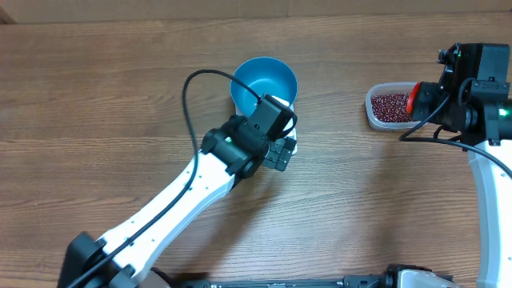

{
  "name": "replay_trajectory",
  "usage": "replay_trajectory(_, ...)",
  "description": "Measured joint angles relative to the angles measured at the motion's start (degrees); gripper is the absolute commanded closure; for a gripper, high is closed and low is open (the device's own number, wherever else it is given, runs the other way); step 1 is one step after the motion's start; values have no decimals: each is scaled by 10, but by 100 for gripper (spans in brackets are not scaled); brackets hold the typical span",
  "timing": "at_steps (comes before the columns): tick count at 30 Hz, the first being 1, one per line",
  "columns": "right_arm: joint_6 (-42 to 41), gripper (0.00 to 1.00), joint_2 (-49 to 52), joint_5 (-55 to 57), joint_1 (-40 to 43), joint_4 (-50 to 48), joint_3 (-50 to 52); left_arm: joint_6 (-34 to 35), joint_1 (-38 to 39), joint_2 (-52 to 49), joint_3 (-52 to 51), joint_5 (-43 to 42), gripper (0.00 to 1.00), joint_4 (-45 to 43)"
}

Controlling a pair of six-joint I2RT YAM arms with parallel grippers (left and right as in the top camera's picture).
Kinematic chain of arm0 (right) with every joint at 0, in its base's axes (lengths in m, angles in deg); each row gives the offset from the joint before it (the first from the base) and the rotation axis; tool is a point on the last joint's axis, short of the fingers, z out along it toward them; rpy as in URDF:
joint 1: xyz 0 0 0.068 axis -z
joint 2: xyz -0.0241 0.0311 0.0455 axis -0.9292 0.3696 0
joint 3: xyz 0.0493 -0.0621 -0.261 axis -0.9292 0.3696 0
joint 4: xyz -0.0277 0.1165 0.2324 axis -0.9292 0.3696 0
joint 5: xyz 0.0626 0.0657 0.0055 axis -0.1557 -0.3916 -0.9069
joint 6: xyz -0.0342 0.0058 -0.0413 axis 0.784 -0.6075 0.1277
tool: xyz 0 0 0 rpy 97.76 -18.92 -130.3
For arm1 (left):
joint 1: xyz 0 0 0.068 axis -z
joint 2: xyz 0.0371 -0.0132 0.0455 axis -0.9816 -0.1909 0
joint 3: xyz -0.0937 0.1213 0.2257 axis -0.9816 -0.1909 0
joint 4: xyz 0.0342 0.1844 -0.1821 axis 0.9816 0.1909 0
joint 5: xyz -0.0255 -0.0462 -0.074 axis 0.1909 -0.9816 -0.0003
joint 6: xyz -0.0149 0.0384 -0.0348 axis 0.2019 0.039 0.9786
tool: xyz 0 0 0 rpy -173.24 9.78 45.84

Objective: Scoop item into bowl and weigh 150g on scale

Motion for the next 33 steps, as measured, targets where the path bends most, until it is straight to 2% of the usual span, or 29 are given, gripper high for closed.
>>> replay_trajectory(5,0,96,0,0,0,0,0,10,0,83,0,0,0,10)
replay_trajectory(10,0,96,0,0,0,0,0,10,0,160,-2,9,1,59)
replay_trajectory(15,0,96,0,0,0,0,0,14,0,208,-38,13,0,55)
replay_trajectory(23,0,96,0,0,0,0,0,43,0,245,-146,13,0,-41)
replay_trajectory(33,0,96,0,0,0,1,0,47,0,251,-149,13,1,-39)
